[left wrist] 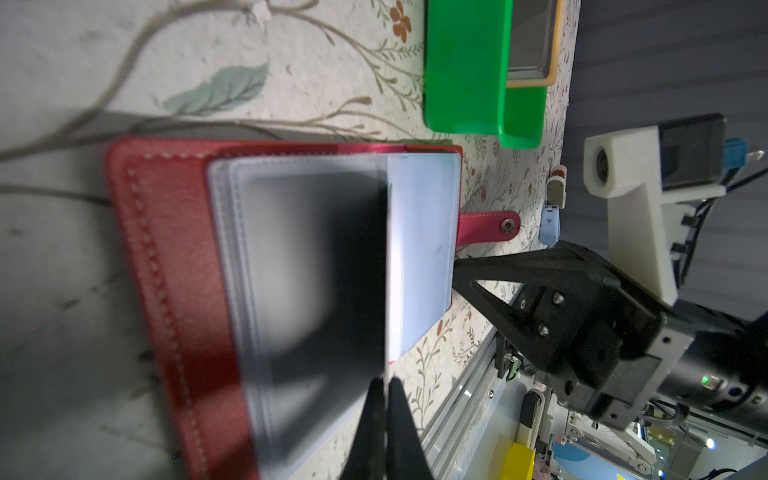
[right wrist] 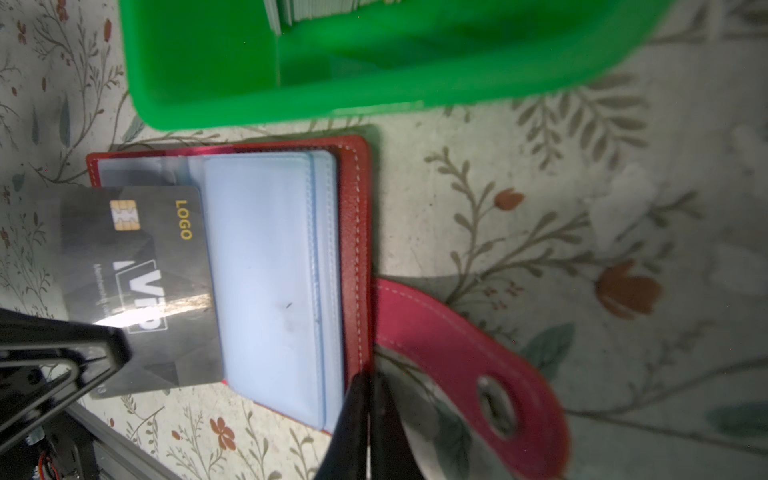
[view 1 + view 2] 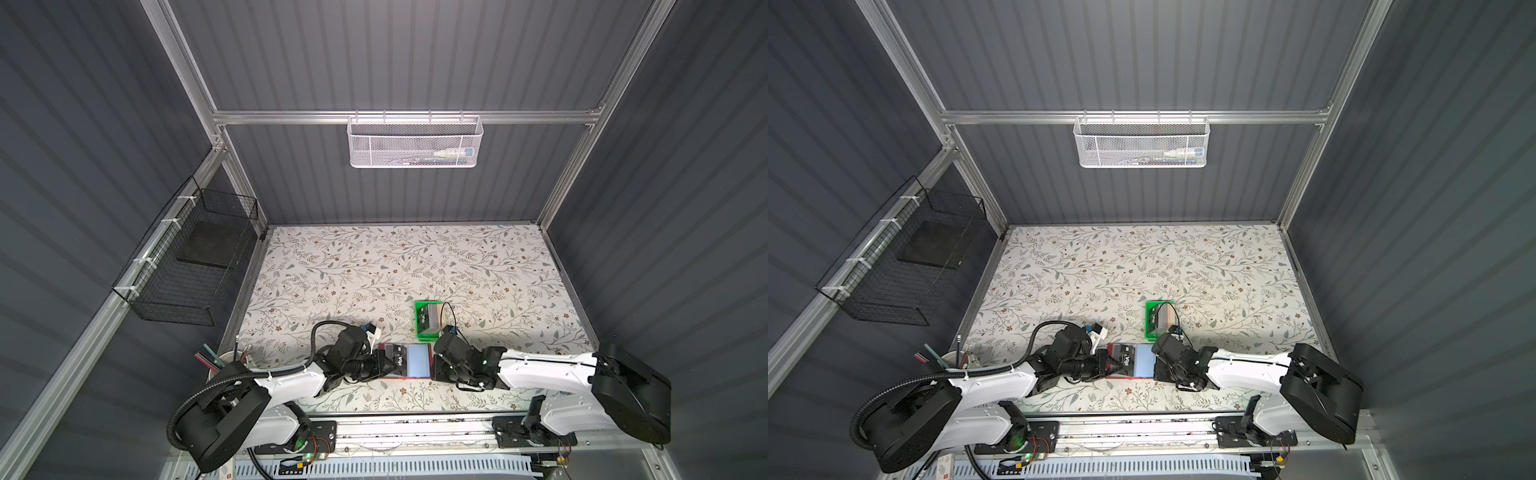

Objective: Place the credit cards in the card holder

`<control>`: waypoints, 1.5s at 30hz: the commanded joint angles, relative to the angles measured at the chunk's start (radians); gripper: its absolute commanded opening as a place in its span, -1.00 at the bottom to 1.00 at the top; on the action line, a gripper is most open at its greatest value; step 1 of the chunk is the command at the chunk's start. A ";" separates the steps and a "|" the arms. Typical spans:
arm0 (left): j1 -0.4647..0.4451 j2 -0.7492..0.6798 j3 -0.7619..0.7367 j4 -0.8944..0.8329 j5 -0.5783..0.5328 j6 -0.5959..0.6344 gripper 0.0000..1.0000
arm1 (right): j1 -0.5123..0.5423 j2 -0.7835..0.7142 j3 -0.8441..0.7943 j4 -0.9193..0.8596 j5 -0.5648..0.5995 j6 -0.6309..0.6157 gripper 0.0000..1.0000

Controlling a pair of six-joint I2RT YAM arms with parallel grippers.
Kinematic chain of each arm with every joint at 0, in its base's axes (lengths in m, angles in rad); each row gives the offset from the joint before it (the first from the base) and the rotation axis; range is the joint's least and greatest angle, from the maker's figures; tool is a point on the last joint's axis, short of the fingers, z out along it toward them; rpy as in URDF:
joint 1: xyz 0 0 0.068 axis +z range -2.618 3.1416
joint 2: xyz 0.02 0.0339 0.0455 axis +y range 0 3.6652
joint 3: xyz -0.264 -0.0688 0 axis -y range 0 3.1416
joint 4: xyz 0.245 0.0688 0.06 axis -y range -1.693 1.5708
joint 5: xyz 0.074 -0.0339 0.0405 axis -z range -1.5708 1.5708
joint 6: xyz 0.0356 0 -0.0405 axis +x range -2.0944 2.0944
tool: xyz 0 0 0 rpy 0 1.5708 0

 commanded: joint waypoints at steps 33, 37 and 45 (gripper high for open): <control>0.004 0.138 -0.043 0.211 0.061 -0.072 -0.89 | 0.011 0.035 -0.003 -0.011 0.014 0.008 -0.87; 0.004 0.177 -0.048 0.265 0.072 -0.091 -0.86 | 0.011 0.048 0.004 -0.021 0.015 0.010 -0.86; 0.004 0.153 -0.009 0.127 0.029 -0.046 -0.81 | 0.027 0.070 0.042 -0.101 0.054 0.005 -0.87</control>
